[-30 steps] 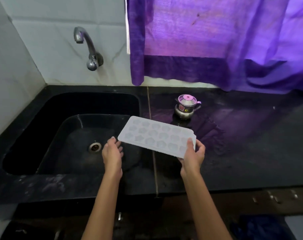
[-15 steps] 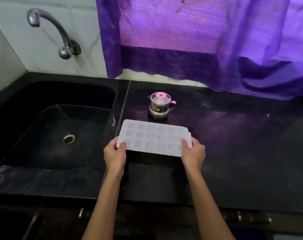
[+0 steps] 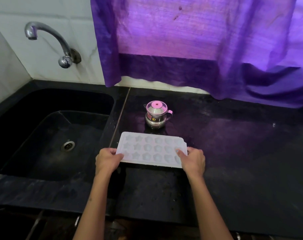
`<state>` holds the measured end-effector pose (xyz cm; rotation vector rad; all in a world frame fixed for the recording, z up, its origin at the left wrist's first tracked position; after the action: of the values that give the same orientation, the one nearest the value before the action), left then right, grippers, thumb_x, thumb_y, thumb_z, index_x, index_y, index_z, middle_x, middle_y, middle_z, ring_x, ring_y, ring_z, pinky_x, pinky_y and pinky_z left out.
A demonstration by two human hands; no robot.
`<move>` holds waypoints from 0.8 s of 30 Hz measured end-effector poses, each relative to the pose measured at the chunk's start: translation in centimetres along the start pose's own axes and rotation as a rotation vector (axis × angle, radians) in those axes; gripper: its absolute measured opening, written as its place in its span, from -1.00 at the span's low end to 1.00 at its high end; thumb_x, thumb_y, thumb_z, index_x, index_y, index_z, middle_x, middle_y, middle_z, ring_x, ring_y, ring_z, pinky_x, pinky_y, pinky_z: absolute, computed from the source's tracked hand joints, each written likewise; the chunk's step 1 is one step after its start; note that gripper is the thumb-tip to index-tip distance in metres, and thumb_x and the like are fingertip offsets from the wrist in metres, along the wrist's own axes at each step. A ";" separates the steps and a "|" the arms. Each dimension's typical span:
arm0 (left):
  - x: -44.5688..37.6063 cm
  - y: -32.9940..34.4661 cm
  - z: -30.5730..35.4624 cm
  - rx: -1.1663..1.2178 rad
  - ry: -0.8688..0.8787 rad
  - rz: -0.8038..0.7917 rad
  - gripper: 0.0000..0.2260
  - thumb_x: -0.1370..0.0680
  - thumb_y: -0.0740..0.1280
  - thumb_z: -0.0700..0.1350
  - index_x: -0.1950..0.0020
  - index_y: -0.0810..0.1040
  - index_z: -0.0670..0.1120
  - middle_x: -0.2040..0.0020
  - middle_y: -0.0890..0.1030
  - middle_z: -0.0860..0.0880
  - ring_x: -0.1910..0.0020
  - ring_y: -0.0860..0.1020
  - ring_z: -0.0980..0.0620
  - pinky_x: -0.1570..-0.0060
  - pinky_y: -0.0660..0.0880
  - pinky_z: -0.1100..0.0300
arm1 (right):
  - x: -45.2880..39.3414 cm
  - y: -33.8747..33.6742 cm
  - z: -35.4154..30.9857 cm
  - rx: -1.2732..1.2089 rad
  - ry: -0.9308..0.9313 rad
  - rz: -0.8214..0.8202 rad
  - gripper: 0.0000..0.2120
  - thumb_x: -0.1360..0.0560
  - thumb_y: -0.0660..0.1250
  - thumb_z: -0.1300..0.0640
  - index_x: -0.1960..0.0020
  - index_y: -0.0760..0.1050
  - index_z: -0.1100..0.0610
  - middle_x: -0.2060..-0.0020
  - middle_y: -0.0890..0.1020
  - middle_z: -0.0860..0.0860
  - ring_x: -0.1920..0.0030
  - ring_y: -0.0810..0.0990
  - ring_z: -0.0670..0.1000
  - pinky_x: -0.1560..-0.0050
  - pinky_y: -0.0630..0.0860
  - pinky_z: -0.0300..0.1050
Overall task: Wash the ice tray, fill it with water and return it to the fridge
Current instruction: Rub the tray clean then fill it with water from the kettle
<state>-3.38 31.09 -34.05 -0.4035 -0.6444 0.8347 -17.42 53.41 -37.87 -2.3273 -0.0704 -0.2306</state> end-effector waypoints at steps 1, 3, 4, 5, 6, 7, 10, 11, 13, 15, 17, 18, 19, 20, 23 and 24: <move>0.0 -0.2 0.2 -0.074 -0.002 -0.017 -0.90 -0.46 0.40 -0.15 0.05 0.65 -0.07 0.15 0.60 -0.03 0.12 0.55 -0.04 0.14 0.43 0.17 | -0.1 -0.4 -0.4 0.039 0.003 -0.009 -0.66 -0.40 0.42 -0.19 0.17 0.59 0.11 0.04 0.58 0.17 -0.04 0.56 0.22 0.16 0.49 -0.02; -0.1 -0.5 0.9 -0.205 0.030 -0.001 -0.84 -0.44 0.42 -0.07 0.00 0.62 -0.06 0.01 0.63 -0.08 0.03 0.56 -0.07 0.12 0.42 0.16 | -0.2 -1.3 -1.5 0.108 -0.008 -0.008 -0.52 -0.42 0.42 -0.16 -0.23 0.55 0.09 -0.16 0.52 0.16 -0.20 0.48 0.21 -0.08 0.47 0.05; -0.2 -0.6 1.3 -0.229 0.058 0.032 -0.71 -0.44 0.43 -0.04 -0.13 0.59 -0.08 -0.09 0.62 -0.09 -0.06 0.56 -0.10 0.05 0.42 0.13 | -0.3 -1.6 -2.2 0.096 -0.027 0.004 -0.44 -0.44 0.41 -0.14 -0.35 0.47 0.09 -0.23 0.48 0.15 -0.25 0.45 0.20 -0.16 0.44 0.05; -0.3 -0.6 1.8 -0.212 0.095 0.069 -0.61 -0.46 0.42 -0.02 -0.24 0.54 -0.11 -0.18 0.59 -0.11 -0.15 0.53 -0.11 -0.04 0.43 0.09 | -0.5 -1.8 -3.0 0.034 -0.057 0.013 -0.42 -0.46 0.40 -0.13 -0.39 0.42 0.10 -0.26 0.46 0.15 -0.28 0.43 0.19 -0.20 0.42 0.04; -0.4 -0.5 2.4 -0.168 0.146 0.101 -0.57 -0.48 0.39 -0.01 -0.31 0.49 -0.13 -0.23 0.56 -0.11 -0.20 0.52 -0.11 -0.12 0.43 0.07 | -0.7 -1.8 -3.8 -0.062 -0.081 0.005 -0.44 -0.48 0.38 -0.12 -0.38 0.42 0.12 -0.26 0.46 0.14 -0.28 0.44 0.16 -0.21 0.41 0.02; -0.3 -0.2 3.2 -0.114 0.194 0.116 -0.58 -0.51 0.36 -0.01 -0.33 0.47 -0.14 -0.25 0.55 -0.12 -0.23 0.51 -0.11 -0.17 0.43 0.05 | -1.0 -1.7 -4.7 -0.161 -0.101 -0.012 -0.47 -0.49 0.37 -0.11 -0.36 0.44 0.13 -0.26 0.49 0.12 -0.26 0.47 0.14 -0.21 0.41 -0.02; -0.6 1.6 5.6 0.001 0.293 0.066 -0.63 -0.55 0.31 -0.05 -0.31 0.49 -0.15 -0.26 0.54 -0.12 -0.25 0.49 -0.10 -0.24 0.41 0.04 | -2.6 -0.7 -7.3 -0.361 -0.128 -0.048 -0.56 -0.54 0.30 -0.10 -0.30 0.50 0.15 -0.21 0.57 0.07 -0.24 0.52 0.07 -0.21 0.41 -0.08; -0.7 2.5 6.3 0.005 0.322 0.037 -0.64 -0.55 0.30 -0.06 -0.32 0.48 -0.16 -0.27 0.54 -0.13 -0.26 0.49 -0.10 -0.26 0.40 0.05 | -3.2 -0.4 -8.1 -0.387 -0.138 -0.055 -0.56 -0.55 0.28 -0.10 -0.31 0.49 0.16 -0.22 0.57 0.06 -0.25 0.51 0.07 -0.23 0.41 -0.08; -0.9 4.0 7.7 -0.018 0.380 -0.026 -0.61 -0.55 0.29 -0.09 -0.35 0.44 -0.19 -0.31 0.51 -0.15 -0.29 0.46 -0.11 -0.26 0.36 0.12 | -4.4 0.1 -9.7 -0.402 -0.155 -0.084 -0.54 -0.57 0.26 -0.10 -0.36 0.42 0.14 -0.30 0.50 0.06 -0.31 0.45 0.06 -0.28 0.37 -0.07; -1.2 5.3 8.8 -0.022 0.405 -0.097 -0.59 -0.56 0.29 -0.12 -0.37 0.39 -0.22 -0.32 0.49 -0.16 -0.30 0.44 -0.12 -0.20 0.34 0.17 | -5.5 0.7 -10.8 -0.401 -0.167 -0.120 -0.53 -0.56 0.26 -0.11 -0.38 0.39 0.12 -0.33 0.46 0.06 -0.32 0.43 0.06 -0.27 0.37 -0.08; -1.4 6.1 9.7 -0.013 0.410 -0.150 -0.62 -0.55 0.30 -0.16 -0.34 0.40 -0.22 -0.25 0.51 -0.16 -0.25 0.46 -0.12 -0.10 0.35 0.20 | -6.4 1.2 -11.4 -0.380 -0.171 -0.158 -0.56 -0.52 0.30 -0.16 -0.26 0.46 0.10 -0.23 0.52 0.07 -0.21 0.49 0.05 -0.10 0.42 -0.12; -1.6 6.4 10.0 -0.005 0.410 -0.171 -0.64 -0.54 0.31 -0.17 -0.32 0.41 -0.19 -0.21 0.53 -0.15 -0.21 0.47 -0.12 -0.06 0.35 0.20 | -6.8 1.4 -11.5 -0.368 -0.169 -0.168 -0.59 -0.50 0.33 -0.17 -0.17 0.48 0.10 -0.16 0.55 0.07 -0.15 0.52 0.05 -0.02 0.41 -0.13; -1.9 6.6 10.2 0.005 0.411 -0.190 -0.65 -0.52 0.32 -0.18 -0.30 0.42 -0.16 -0.16 0.54 -0.14 -0.18 0.49 -0.11 -0.01 0.35 0.21 | -7.0 1.6 -11.5 -0.358 -0.168 -0.173 -0.62 -0.47 0.36 -0.17 -0.10 0.48 0.10 -0.10 0.56 0.07 -0.09 0.54 0.05 0.05 0.41 -0.13; -2.2 6.8 10.3 0.012 0.416 -0.203 -0.67 -0.51 0.32 -0.19 -0.27 0.44 -0.14 -0.13 0.55 -0.13 -0.15 0.51 -0.12 0.02 0.36 0.21 | -7.2 1.8 -11.4 -0.352 -0.164 -0.177 -0.63 -0.45 0.39 -0.16 -0.04 0.46 0.11 -0.03 0.57 0.06 -0.04 0.55 0.05 0.08 0.43 -0.11; -2.9 7.1 10.4 0.036 0.412 -0.238 -0.66 -0.49 0.33 -0.21 -0.26 0.44 -0.12 -0.12 0.55 -0.11 -0.13 0.52 -0.10 0.03 0.39 0.20 | -7.3 2.3 -10.9 -0.400 -0.129 -0.183 -0.65 -0.41 0.45 -0.14 0.17 0.40 0.09 0.19 0.57 0.02 0.15 0.54 0.03 0.06 0.54 0.04; -2.9 7.1 10.4 0.048 0.413 -0.251 -0.64 -0.48 0.34 -0.22 -0.28 0.43 -0.11 -0.13 0.55 -0.10 -0.13 0.51 -0.09 0.01 0.39 0.20 | -7.3 2.4 -10.8 -0.423 -0.115 -0.179 -0.64 -0.39 0.47 -0.14 0.23 0.38 0.08 0.24 0.56 0.01 0.20 0.53 0.01 0.05 0.57 0.05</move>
<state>-15.72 33.99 -31.44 -0.4262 -0.2826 0.5052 -25.83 44.14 -33.63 -2.7572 -0.3144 -0.2163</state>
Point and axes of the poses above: each hand's wrist, its own x-axis away from the middle knuckle, its own y-axis out of the palm, z = x × y, the point moved 2 cm from there along -x, towards the middle knuckle
